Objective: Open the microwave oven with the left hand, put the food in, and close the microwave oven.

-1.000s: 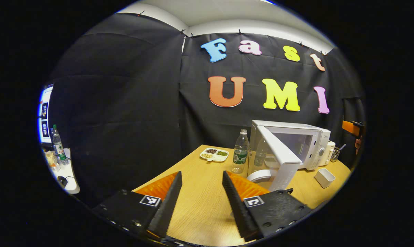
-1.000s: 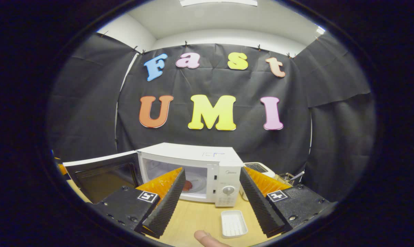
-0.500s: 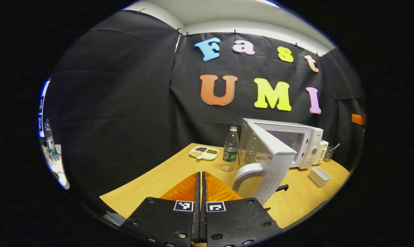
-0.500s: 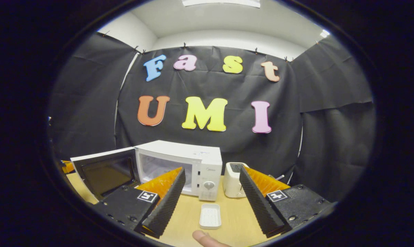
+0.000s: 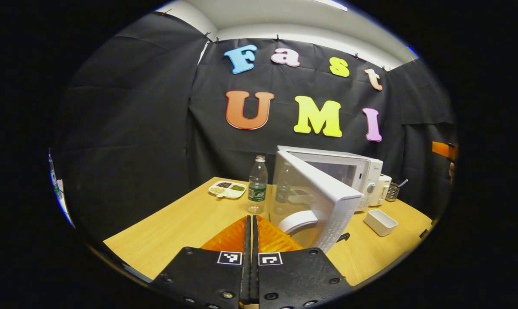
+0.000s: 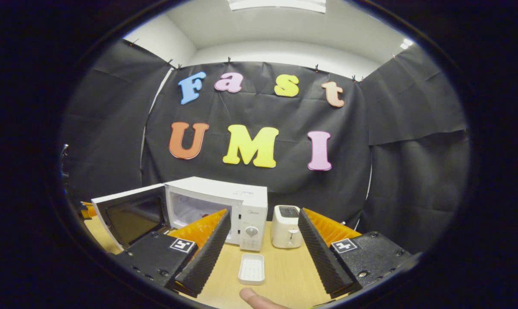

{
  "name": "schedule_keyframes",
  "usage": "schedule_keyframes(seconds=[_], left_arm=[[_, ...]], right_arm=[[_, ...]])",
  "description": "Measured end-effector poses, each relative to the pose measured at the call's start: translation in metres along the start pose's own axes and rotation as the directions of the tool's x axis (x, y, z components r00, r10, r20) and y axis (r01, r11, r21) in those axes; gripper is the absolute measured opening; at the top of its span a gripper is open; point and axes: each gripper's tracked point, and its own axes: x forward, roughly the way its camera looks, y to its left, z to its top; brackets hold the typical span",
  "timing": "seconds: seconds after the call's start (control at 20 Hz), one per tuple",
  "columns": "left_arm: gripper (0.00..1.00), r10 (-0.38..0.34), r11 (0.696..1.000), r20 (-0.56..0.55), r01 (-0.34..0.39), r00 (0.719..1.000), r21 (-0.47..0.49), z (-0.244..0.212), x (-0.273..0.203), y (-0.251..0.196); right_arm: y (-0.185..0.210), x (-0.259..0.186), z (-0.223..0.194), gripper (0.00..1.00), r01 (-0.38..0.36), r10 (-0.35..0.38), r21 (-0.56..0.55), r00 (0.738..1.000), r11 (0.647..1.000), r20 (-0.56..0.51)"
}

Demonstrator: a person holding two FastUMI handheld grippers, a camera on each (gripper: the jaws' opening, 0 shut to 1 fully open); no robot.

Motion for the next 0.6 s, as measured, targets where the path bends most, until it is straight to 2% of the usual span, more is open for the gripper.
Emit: schedule_keyframes(seconds=[0.05, 0.1, 0.25, 0.3, 0.35, 0.4, 0.45, 0.5, 0.55, 0.6], left_arm=[[0.00, -0.022, 1.000, -0.005, 0.022, 1.000, 0.004, -0.002, 0.003, -0.012], [0.00, -0.045, 0.999, -0.012, 0.045, 0.999, 0.008, -0.006, 0.005, -0.024], [0.00, -0.101, 0.995, -0.031, 0.101, 0.994, 0.020, -0.014, 0.014, -0.057], [0.00, -0.120, 0.993, -0.038, 0.120, 0.992, 0.019, -0.015, 0.017, -0.068], [0.00, -0.136, 0.990, -0.038, 0.136, 0.990, 0.019, -0.017, 0.020, -0.077], [0.00, -0.150, 0.988, -0.041, 0.150, 0.988, 0.016, -0.019, 0.022, -0.087], [0.00, -0.165, 0.986, -0.055, 0.165, 0.985, 0.011, -0.022, 0.025, -0.095], [0.00, -0.180, 0.983, -0.065, 0.181, 0.981, 0.008, -0.026, 0.027, -0.104], [0.00, -0.194, 0.981, -0.063, 0.194, 0.979, 0.006, -0.026, 0.030, -0.112], [0.00, -0.208, 0.978, -0.061, 0.208, 0.976, 0.005, -0.026, 0.034, -0.121]], right_arm=[[-0.001, 0.000, -0.001, 1.00, -0.001, 0.001, 0.001, 1.000, 1.000, -0.004], [-0.002, 0.000, -0.003, 0.94, -0.001, 0.001, 0.000, 1.000, 1.000, -0.008], [-0.009, 0.001, -0.005, 0.94, 0.007, -0.007, 0.004, 1.000, 1.000, -0.012], [-0.012, 0.002, -0.006, 1.00, 0.008, -0.008, 0.006, 1.000, 1.000, -0.015], [-0.014, 0.003, -0.007, 0.94, 0.011, -0.011, 0.007, 1.000, 1.000, -0.020], [-0.017, 0.002, -0.009, 1.00, 0.013, -0.013, 0.006, 1.000, 1.000, -0.022], [-0.020, 0.003, -0.010, 0.94, 0.019, -0.019, 0.006, 1.000, 1.000, -0.022], [-0.024, 0.004, -0.011, 0.94, 0.024, -0.024, 0.008, 0.999, 1.000, -0.023], [-0.026, 0.006, -0.014, 1.00, 0.027, -0.027, 0.011, 0.999, 1.000, -0.028], [-0.027, 0.007, -0.016, 1.00, 0.028, -0.027, 0.016, 0.999, 0.999, -0.033]])
